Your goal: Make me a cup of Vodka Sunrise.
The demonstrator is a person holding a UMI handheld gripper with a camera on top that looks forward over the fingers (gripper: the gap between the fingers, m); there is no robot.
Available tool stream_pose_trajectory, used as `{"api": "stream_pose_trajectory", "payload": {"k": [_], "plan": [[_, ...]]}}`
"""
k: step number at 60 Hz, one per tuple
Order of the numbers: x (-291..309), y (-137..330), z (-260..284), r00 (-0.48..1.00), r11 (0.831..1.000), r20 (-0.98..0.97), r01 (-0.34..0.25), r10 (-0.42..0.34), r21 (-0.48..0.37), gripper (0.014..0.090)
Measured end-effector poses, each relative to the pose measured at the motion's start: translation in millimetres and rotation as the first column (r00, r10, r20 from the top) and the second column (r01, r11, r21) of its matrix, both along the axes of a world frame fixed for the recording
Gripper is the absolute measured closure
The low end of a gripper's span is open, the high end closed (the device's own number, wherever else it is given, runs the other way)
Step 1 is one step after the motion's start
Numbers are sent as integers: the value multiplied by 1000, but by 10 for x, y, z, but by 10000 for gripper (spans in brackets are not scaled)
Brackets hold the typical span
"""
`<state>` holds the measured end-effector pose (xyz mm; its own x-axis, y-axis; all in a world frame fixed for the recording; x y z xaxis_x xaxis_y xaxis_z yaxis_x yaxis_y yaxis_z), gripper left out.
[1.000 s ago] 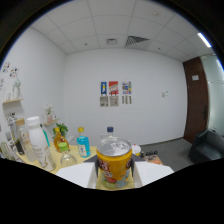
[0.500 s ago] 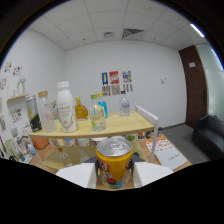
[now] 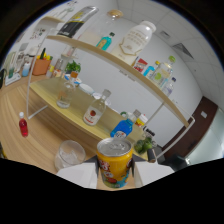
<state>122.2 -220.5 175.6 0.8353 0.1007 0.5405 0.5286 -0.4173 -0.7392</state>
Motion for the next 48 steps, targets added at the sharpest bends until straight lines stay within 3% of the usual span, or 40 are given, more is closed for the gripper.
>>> {"api": "stream_pose_trajectory", "payload": {"k": [13, 26, 38, 48], "plan": [[-24, 66, 25, 871, 990, 472, -133, 138, -44, 542], [-90, 114, 149, 550, 966, 803, -230, 227, -115, 542], [-155, 146, 136, 329, 947, 902, -249, 278, -201, 544], [-216, 140, 122, 302, 939, 906, -266, 298, -220, 542]]}}
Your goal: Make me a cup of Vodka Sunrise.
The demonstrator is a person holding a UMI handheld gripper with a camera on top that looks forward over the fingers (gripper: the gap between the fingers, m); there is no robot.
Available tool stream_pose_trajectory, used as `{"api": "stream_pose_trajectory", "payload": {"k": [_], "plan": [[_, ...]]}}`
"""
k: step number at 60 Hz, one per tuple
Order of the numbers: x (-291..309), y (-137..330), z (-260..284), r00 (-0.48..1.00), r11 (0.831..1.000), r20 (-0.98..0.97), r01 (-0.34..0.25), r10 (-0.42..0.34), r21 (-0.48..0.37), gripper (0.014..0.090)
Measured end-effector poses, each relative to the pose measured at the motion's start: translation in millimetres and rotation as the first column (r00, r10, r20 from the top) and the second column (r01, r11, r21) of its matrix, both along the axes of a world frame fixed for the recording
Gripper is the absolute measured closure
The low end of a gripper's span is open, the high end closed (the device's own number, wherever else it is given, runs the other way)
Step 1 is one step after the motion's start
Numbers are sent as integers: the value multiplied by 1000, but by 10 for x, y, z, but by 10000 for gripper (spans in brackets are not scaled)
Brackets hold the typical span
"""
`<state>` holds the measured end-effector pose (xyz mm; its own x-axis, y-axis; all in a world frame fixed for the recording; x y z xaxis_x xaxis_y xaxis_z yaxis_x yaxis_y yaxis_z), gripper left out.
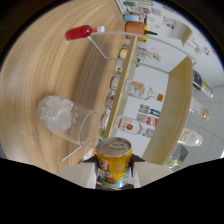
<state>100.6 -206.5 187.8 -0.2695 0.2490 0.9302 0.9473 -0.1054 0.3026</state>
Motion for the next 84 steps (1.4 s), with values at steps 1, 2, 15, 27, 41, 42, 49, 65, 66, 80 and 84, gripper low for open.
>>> {"api": "stream_pose_trajectory", "payload": {"k": [1, 2, 15, 27, 41, 42, 49, 65, 66, 80, 84], "plan": [[2, -5, 2, 1000, 1000, -8, 2, -2, 0, 541], [5, -7, 8, 1000, 1000, -20, 6, -6, 1, 541], [-17, -84, 283, 887, 996, -460, 78, -51, 39, 535], [85, -151, 810, 422, 981, -906, 183, -25, 58, 533], [615, -235, 1089, -91, 971, -994, 234, 65, 42, 533], [664, -236, 1074, -113, 970, -991, 238, 67, 38, 533], [984, -203, 831, -229, 968, -972, 249, 52, -7, 536], [1467, -54, -28, -345, 960, -938, 247, -42, -133, 536], [1505, -55, -82, -349, 960, -936, 243, -49, -141, 535], [1600, 61, -862, -374, 942, -913, 215, -163, -257, 536], [1617, 68, -1056, -368, 935, -908, 207, -199, -289, 536]]}}
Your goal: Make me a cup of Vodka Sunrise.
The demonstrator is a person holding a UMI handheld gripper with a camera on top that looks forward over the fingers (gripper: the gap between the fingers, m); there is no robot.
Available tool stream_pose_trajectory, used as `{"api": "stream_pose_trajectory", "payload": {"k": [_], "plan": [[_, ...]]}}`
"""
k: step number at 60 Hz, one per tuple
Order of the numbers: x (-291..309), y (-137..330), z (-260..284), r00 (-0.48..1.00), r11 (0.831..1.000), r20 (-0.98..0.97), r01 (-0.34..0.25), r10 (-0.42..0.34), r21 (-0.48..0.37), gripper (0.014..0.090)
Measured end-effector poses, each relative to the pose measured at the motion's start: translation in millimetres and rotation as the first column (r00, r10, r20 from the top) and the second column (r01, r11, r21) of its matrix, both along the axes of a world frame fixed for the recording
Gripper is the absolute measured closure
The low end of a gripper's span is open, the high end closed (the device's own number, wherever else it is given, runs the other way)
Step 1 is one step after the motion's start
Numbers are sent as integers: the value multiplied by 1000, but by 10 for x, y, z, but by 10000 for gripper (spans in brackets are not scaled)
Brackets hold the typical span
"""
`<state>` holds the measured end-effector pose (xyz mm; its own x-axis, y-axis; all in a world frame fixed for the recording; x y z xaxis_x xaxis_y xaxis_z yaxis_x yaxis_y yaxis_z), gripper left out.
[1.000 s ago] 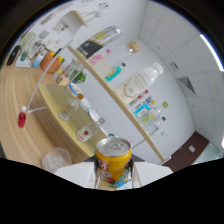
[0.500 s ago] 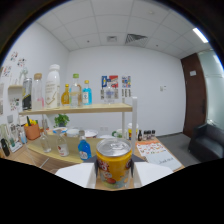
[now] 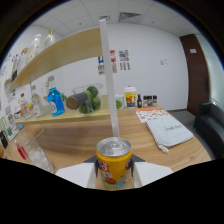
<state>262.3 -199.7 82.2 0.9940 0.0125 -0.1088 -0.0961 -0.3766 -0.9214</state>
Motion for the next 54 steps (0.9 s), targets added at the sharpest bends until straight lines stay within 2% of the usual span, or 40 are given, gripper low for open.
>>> {"api": "stream_pose_trajectory", "payload": {"k": [13, 26, 43, 47, 50, 54], "plan": [[-29, -54, -356, 999, 996, 22, -23, 25, -83, 532], [-37, -137, -353, 997, 998, 70, -29, 33, -58, 518], [8, -247, -392, 997, 998, 77, 14, -9, -62, 506], [37, -284, -401, 996, 995, 85, 39, -31, -88, 448], [55, -329, -354, 994, 993, 93, 60, -51, -98, 303], [54, -414, -244, 992, 992, 104, 81, -70, -102, 194]]}}
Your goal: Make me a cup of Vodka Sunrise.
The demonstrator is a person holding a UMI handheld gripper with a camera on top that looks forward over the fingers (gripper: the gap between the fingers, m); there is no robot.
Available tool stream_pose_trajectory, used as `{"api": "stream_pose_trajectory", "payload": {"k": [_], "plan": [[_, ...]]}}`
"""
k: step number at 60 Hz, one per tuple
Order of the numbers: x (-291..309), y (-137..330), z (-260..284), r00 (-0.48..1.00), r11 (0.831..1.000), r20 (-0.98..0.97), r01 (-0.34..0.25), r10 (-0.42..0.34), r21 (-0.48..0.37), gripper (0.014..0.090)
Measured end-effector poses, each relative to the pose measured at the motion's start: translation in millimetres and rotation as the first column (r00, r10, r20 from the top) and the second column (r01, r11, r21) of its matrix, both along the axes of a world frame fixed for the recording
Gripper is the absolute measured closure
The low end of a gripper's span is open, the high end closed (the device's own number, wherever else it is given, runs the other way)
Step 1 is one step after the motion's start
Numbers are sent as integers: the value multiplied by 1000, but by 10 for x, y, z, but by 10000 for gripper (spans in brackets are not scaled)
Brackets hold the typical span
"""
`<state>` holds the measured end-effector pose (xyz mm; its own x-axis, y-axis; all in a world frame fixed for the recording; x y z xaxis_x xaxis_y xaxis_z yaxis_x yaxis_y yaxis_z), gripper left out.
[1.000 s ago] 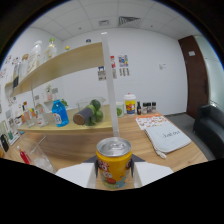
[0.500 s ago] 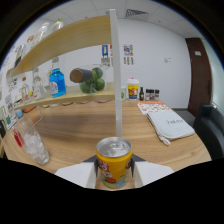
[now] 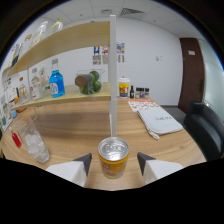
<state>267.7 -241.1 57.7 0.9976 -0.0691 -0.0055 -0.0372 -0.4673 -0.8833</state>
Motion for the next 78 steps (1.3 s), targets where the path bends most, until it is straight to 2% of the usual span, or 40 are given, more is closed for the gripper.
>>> {"api": "stream_pose_trajectory", "payload": {"k": [4, 7, 20, 31, 39, 44, 54, 67, 72, 78], "plan": [[-64, -113, 122, 1000, 999, -5, 22, -22, -24, 189], [-178, -199, 291, 1000, 1000, -20, 23, -24, -10, 193], [-988, -531, 933, 999, 996, -2, -32, 32, 87, 192], [-1838, -695, 829, 995, 991, 2, -104, 105, 84, 184], [-2252, -755, 646, 992, 991, -3, -123, 123, 56, 184], [-2425, -709, 682, 992, 990, -3, -124, 124, 67, 185], [-2755, -380, 1044, 991, 982, 2, -133, 134, 133, 182], [-3114, 389, 1436, 990, 969, 9, -139, 141, 206, 189], [-3182, 699, 1476, 991, 968, 16, -131, 131, 213, 230], [-3190, 1031, 1400, 995, 977, 29, -100, 96, 189, 326]]}}
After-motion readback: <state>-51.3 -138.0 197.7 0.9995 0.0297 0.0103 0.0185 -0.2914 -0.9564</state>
